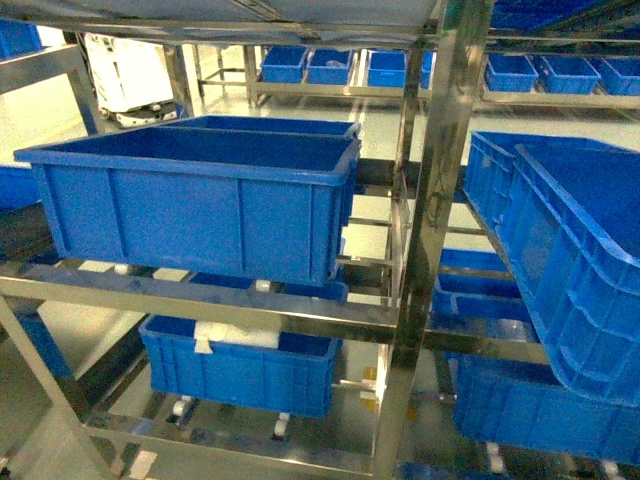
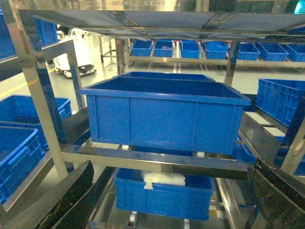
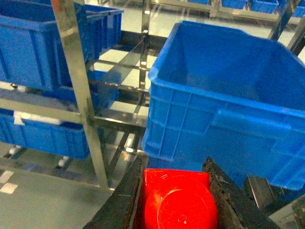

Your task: Pick red block from blue box to shelf

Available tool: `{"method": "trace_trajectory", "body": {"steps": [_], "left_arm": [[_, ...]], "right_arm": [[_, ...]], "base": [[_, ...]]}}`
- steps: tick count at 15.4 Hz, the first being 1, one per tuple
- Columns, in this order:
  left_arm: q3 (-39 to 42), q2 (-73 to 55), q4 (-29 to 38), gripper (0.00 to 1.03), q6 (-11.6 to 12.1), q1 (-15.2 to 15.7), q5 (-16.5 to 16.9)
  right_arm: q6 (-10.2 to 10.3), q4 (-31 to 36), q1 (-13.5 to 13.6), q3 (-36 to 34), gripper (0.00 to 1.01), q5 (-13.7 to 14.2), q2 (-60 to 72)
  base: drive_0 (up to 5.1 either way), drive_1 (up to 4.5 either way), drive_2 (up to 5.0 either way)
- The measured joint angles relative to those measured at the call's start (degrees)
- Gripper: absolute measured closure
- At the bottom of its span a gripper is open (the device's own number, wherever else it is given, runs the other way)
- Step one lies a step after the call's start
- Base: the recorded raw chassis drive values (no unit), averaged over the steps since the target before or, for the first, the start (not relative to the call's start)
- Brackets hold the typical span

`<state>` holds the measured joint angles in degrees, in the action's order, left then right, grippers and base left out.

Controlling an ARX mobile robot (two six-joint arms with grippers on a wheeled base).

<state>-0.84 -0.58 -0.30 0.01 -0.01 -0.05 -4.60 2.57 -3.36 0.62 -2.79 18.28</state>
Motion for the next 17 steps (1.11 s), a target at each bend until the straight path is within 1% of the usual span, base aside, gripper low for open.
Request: {"method": "trace_trajectory", "body": {"steps": [4,10,17], "left_arm": [[0.0,0.0,0.0,0.05,0.0,0.0,0.0],[0.0,0.0,0.1,0.05,0.0,0.0,0.1],[0.0,0.0,0.1,0.05,0.0,0.0,0.0]], "right_arm": [[0.0,0.1,0.0,0.0,0.73,0.0,0.0],[0.0,0.1,0.0,0.0,0.73,0.0,0.0],[0.0,0.1,0.0,0.0,0.73,0.0,0.0]], "base": [[0.0,0.00,0.0],[-1.7,-1.66,-1.7],[0.0,0.00,0.0]]}}
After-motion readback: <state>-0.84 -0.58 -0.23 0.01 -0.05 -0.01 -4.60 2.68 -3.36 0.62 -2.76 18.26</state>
